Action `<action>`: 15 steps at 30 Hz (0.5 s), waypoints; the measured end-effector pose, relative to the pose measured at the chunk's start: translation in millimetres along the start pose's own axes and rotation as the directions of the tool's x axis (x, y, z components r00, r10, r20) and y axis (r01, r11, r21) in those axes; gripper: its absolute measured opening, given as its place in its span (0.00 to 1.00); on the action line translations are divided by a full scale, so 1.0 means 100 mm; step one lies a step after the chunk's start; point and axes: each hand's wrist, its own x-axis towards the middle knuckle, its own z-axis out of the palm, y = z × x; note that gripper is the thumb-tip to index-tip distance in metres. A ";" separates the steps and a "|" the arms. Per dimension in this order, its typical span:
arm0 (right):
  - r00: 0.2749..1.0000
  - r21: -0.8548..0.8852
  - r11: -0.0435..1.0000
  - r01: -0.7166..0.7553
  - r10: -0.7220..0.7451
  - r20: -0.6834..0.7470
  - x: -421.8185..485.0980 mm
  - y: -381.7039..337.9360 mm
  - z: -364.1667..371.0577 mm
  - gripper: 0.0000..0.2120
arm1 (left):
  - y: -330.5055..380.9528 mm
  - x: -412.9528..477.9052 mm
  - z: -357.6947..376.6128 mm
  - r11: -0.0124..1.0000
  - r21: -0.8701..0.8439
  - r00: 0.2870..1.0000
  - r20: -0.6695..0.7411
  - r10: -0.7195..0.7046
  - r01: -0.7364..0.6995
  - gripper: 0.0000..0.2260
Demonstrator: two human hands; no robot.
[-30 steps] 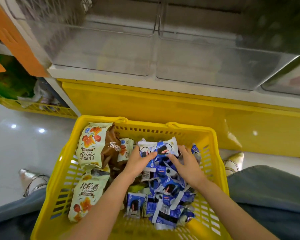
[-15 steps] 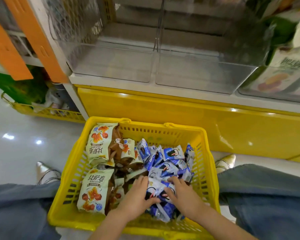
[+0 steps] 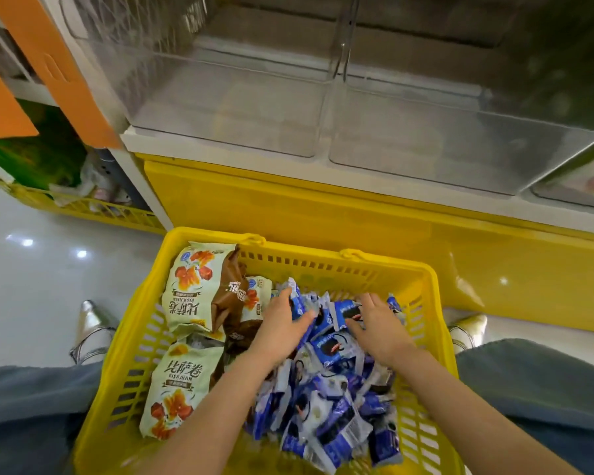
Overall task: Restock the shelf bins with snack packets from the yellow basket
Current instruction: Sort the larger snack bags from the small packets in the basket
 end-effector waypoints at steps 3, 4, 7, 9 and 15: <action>0.989 -0.122 0.992 -0.012 0.030 0.146 0.23 0.08 0.11 0.32 | 0.06 0.29 0.11 0.984 -0.143 0.994 0.007 -0.108 0.108 0.29; 0.986 -0.167 0.986 -0.011 0.039 0.161 0.28 0.11 0.15 0.34 | 0.05 0.36 0.15 0.980 -0.133 0.989 0.007 -0.146 0.146 0.30; 0.990 -0.265 0.964 -0.032 0.067 0.123 0.38 0.16 0.27 0.39 | 0.00 0.51 0.24 0.963 0.026 0.963 -0.012 -0.269 0.269 0.34; 0.992 -0.296 0.954 -0.048 0.080 0.096 0.42 0.17 0.31 0.40 | -0.02 0.55 0.32 0.955 0.054 0.956 -0.001 -0.293 0.293 0.33; 0.969 0.076 0.979 -0.189 0.173 0.176 0.43 0.12 0.40 0.34 | 0.01 0.55 0.46 0.947 -0.168 0.961 0.010 -0.278 0.275 0.31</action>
